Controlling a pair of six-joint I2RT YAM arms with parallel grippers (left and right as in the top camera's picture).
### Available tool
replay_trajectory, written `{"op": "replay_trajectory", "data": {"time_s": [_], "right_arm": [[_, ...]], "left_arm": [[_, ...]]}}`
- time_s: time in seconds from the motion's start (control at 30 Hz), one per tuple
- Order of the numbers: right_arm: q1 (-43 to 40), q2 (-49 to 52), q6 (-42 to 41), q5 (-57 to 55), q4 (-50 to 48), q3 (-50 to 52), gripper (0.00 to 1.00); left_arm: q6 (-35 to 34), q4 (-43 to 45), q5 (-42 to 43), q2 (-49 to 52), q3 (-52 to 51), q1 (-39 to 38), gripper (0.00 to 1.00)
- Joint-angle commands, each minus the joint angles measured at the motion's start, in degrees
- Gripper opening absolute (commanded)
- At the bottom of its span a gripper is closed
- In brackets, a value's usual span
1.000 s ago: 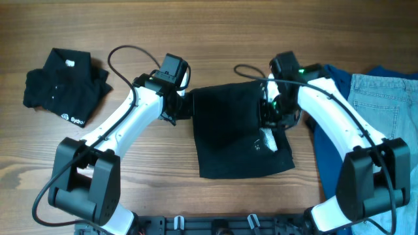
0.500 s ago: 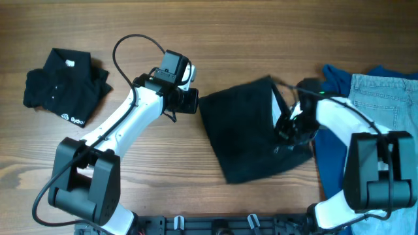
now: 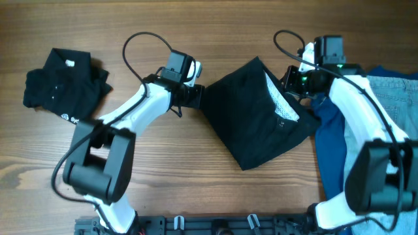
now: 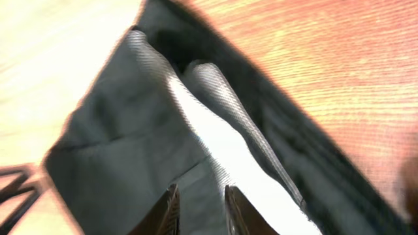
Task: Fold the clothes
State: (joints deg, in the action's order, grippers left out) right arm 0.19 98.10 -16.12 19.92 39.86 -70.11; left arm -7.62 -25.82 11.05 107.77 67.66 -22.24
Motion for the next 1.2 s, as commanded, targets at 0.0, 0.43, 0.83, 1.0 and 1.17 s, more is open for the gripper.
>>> {"op": "replay_trajectory", "data": {"time_s": [0.0, 0.43, 0.83, 1.0, 1.17], "right_arm": [[0.17, -5.73, 2.19, 4.17, 6.12, -2.21, 0.24], [5.22, -4.55, -14.58, -10.14, 11.61, 15.91, 0.25], [4.63, -0.76, -17.64, -6.45, -26.86, 25.79, 0.08], [4.61, -0.83, -11.89, -0.11, -31.15, 19.61, 0.18], [4.63, -1.64, 0.24, -0.11, -12.13, 6.86, 0.31]], "left_arm": [[1.27, 2.93, 1.16, 4.11, -0.26, 0.22, 0.43], [0.74, -22.29, -7.52, 4.72, -0.26, 1.14, 0.04], [-1.86, -33.64, -7.32, 4.48, 1.53, 1.29, 0.33], [-1.90, -35.32, -7.02, 1.95, 7.50, 3.74, 0.60], [-2.08, -28.89, 0.24, 0.66, 9.33, 8.85, 0.86]]}}
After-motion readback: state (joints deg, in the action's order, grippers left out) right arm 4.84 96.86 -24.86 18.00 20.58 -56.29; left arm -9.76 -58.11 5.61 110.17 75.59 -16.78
